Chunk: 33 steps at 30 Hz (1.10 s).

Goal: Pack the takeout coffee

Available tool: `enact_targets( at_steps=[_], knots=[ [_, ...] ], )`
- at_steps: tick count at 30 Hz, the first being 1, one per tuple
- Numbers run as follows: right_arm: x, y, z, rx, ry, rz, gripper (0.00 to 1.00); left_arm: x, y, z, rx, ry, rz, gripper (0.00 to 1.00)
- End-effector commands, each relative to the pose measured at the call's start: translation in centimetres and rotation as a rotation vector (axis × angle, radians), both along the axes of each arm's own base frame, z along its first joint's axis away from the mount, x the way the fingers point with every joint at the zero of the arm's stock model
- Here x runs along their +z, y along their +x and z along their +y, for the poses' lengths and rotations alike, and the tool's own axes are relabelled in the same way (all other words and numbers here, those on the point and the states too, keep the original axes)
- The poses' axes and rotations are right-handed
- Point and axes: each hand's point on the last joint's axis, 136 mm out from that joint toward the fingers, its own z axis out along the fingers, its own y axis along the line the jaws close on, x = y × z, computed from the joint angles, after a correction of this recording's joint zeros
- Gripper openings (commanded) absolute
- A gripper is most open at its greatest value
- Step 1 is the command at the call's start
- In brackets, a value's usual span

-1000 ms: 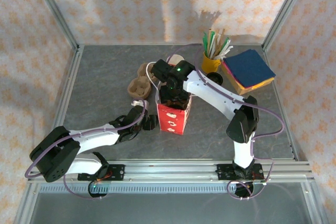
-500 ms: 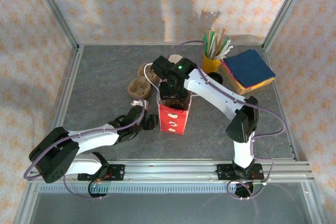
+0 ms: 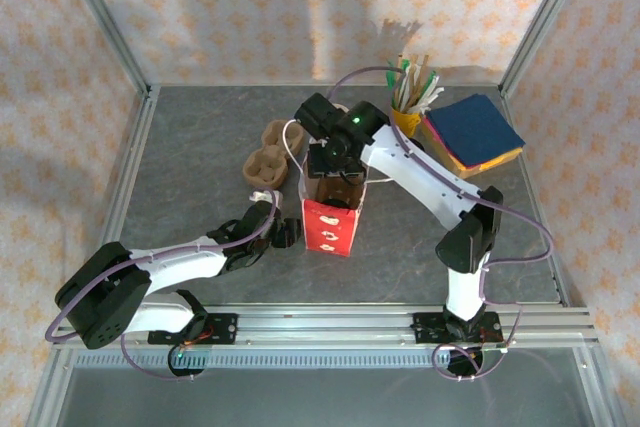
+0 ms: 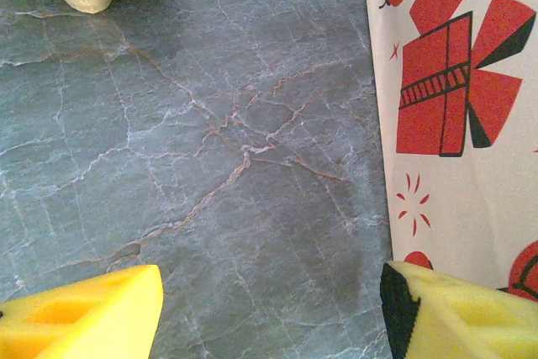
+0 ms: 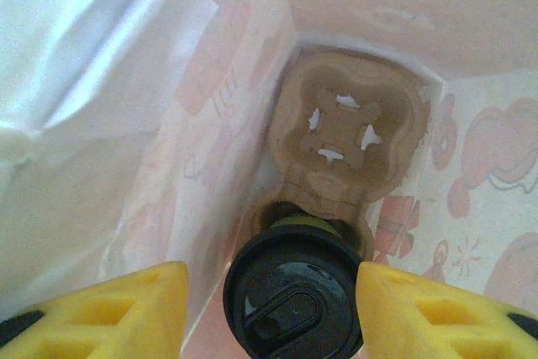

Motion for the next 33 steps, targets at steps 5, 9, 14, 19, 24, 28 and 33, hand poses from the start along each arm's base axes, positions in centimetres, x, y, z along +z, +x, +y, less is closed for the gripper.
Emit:
enact_targets(
  at_steps=[5,9,14,19,24,28,33],
  knots=[
    [4.8,0.2,-0.7,0.011,0.077,-0.087,0.55,0.6,0.3,0.0,0.011,0.017,-0.015,0.71],
    [6.2,0.3,-0.9,0.016,0.112,-0.111,0.55,0.8,0.3,0.0,0.011,0.017,-0.018,0.71],
    [8.5,0.4,-0.9,0.042,0.166,-0.146,0.55,0.9,0.3,-0.1,0.010,0.017,-0.013,0.71],
    [11.5,0.8,-1.6,0.046,0.213,-0.219,0.55,2.1,0.5,0.0,0.015,0.004,-0.037,0.72],
    [14.1,1.1,-3.0,0.026,0.251,-0.297,0.58,3.6,0.7,0.2,0.022,0.004,-0.062,0.72],
    [16.1,1.4,-4.6,-0.004,0.269,-0.368,0.63,5.0,1.0,0.5,0.034,0.021,-0.090,0.72],
    [18.5,2.5,-8.2,-0.078,0.300,-0.477,0.67,8.7,1.7,1.2,0.049,0.051,-0.157,0.72]
  ],
)
